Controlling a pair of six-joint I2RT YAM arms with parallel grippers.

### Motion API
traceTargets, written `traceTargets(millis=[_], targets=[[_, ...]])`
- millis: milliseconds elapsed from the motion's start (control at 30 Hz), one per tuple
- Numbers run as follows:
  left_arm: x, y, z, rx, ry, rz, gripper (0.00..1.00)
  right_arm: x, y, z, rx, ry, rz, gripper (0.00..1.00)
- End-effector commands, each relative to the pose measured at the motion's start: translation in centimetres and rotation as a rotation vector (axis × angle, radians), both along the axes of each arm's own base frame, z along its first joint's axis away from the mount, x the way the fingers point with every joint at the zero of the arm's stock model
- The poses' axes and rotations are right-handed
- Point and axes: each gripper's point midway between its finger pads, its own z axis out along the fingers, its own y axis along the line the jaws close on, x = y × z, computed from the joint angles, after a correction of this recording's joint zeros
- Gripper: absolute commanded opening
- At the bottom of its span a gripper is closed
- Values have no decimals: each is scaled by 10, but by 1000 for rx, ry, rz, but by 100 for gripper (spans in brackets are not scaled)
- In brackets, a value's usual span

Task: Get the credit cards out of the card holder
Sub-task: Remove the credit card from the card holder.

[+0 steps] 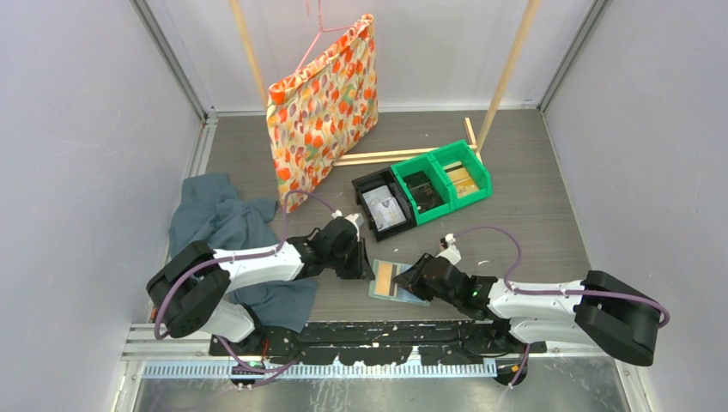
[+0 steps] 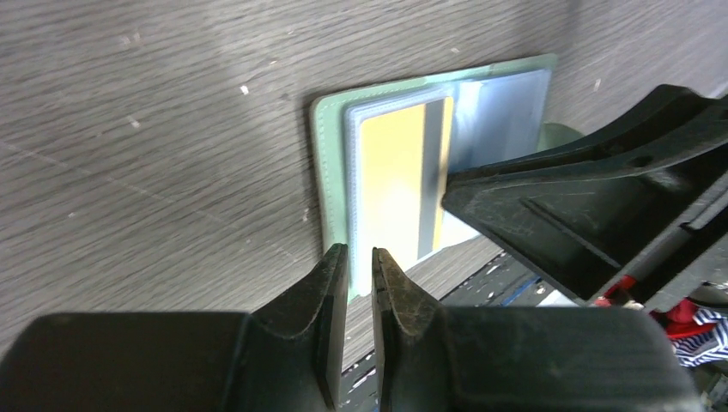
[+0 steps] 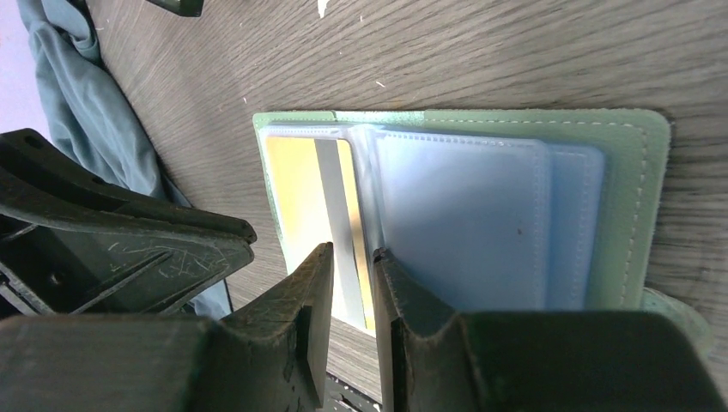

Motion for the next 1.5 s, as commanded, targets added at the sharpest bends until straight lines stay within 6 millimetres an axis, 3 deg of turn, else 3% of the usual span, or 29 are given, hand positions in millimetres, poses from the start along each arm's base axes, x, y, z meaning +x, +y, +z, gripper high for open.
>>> traceTargets(millis=[0, 233, 467, 633, 933, 1133, 1333, 1467], targets=[[8, -24, 25, -125, -44, -18, 18, 1, -7, -6, -33, -5, -23, 29], [5, -33, 23, -168, -42, -42, 14, 2, -7, -8, -35, -3, -23, 29], [1, -36, -10, -122, 32, -52, 5, 2, -10, -9, -25, 2, -43, 29], [-4, -36, -22, -113, 67, -60, 1, 2, -13, -9, -9, -5, -59, 29], [-7, -39, -27, -119, 87, -67, 1, 6, -11, 1, 99, -43, -93, 28], [-9, -39, -29, -123, 98, -70, 1, 6, -15, 0, 82, -45, -98, 28], [5, -17, -11, -23, -11, -28, 1, 4, -23, -5, 60, -37, -109, 28], [8, -7, -11, 39, -28, -28, 1, 4, -23, -3, 54, -45, -105, 29]])
